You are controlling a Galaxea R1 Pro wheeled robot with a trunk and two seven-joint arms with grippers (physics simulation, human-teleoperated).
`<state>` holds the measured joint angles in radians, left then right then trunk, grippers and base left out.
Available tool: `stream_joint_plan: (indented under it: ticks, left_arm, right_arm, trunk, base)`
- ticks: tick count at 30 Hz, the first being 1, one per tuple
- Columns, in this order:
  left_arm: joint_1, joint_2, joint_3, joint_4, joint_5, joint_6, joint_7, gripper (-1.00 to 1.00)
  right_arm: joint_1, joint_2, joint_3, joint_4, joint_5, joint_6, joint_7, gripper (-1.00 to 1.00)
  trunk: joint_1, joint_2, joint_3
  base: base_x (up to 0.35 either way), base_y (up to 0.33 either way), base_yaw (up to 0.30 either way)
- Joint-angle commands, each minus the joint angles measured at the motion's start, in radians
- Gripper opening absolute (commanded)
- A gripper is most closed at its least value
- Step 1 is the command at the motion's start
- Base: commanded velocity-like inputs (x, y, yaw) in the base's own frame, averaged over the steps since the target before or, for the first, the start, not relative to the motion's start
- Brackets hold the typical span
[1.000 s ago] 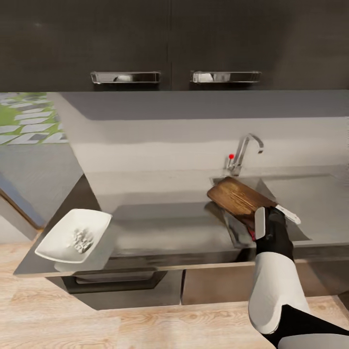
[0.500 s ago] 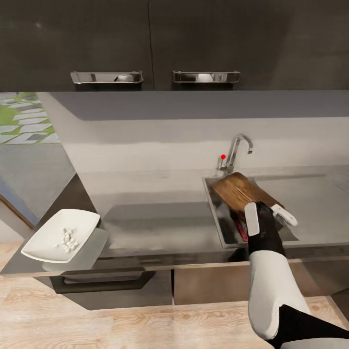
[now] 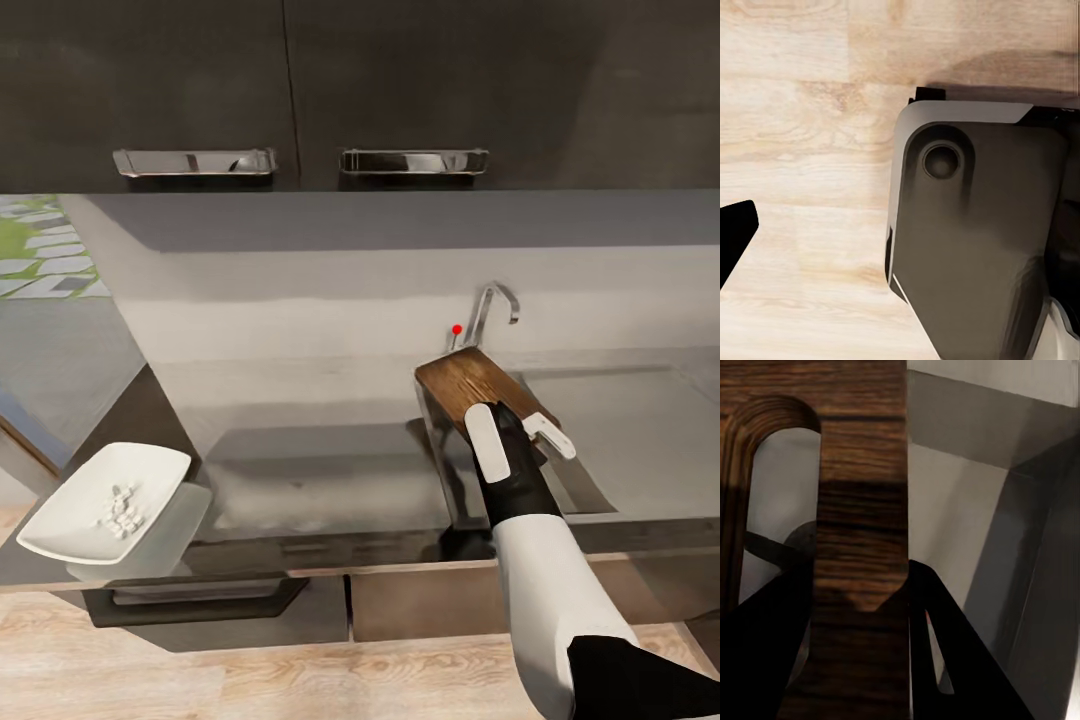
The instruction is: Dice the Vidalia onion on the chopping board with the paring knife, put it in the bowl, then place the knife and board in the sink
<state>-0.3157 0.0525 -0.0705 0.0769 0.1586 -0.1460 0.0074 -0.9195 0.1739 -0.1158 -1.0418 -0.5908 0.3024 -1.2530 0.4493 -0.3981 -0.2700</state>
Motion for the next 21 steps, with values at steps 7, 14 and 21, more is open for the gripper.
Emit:
stream_joint_plan:
  ticks: [7,14,21]
  left_arm:
    - [-0.002,0.0,-0.008,0.004,0.009,-0.007,0.0,1.0]
    - [-0.002,0.0,-0.008,0.004,0.009,-0.008,0.0,1.0]
    - [-0.002,0.0,-0.008,0.004,0.009,-0.007,0.0,1.0]
  right_arm:
    - [-0.001,0.001,-0.004,-0.002,-0.004,0.006,-0.026,-1.0]
    - [-0.001,0.001,-0.004,0.002,-0.004,-0.019,-0.028,-1.0]
    - [0.0,0.001,-0.137,0.007,-0.035,-0.022,-0.026,-1.0]
  trunk:
    - [0.001,-0.002,-0.002]
    - [0.001,-0.002,-0.002]
    - [0.001,-0.002,-0.002]
  base:
    - [0.014,-0.092,0.162]
    - [0.0,-0.064,0.266]
    - [0.0,-0.004,0.064]
